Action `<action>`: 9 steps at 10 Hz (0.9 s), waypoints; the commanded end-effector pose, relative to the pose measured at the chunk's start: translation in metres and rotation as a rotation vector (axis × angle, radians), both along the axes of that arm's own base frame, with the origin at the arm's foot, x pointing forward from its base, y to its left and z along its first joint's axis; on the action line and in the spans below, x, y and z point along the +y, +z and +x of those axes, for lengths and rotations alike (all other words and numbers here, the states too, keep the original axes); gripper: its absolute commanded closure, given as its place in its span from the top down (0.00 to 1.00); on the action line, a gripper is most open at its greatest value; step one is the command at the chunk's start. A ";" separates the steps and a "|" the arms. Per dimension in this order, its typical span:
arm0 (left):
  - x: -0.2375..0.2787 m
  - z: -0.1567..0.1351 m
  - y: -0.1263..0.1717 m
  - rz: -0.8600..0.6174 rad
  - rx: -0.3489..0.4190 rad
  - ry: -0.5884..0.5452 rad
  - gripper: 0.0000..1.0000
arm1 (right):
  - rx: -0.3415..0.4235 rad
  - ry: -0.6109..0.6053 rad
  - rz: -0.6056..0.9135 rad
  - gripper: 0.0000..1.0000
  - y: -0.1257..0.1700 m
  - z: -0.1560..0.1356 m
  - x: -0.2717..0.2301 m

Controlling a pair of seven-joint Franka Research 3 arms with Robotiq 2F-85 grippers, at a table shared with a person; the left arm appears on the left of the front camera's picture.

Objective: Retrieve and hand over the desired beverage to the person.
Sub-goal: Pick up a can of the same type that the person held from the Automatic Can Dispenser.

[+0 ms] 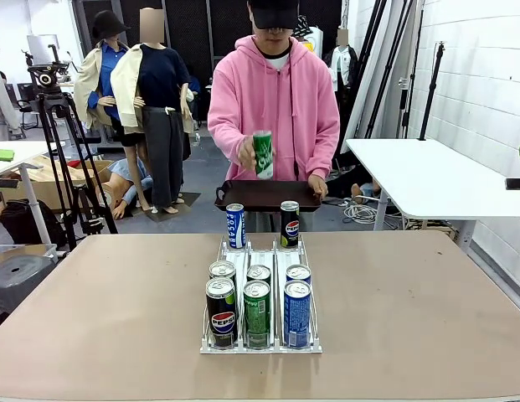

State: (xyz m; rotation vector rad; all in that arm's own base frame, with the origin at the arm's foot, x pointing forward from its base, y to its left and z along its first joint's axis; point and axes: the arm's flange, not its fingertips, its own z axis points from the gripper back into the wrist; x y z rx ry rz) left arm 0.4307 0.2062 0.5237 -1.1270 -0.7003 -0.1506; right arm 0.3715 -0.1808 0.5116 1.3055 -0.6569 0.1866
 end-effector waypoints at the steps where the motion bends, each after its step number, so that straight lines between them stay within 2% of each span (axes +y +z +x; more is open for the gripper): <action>1: 0.001 -0.001 0.001 -0.003 -0.006 0.005 1.00 | -0.005 0.009 0.009 1.00 -0.001 0.000 0.000; 9: 0.001 -0.001 0.001 -0.003 -0.006 0.005 1.00 | -0.005 0.009 0.009 1.00 -0.001 0.000 0.000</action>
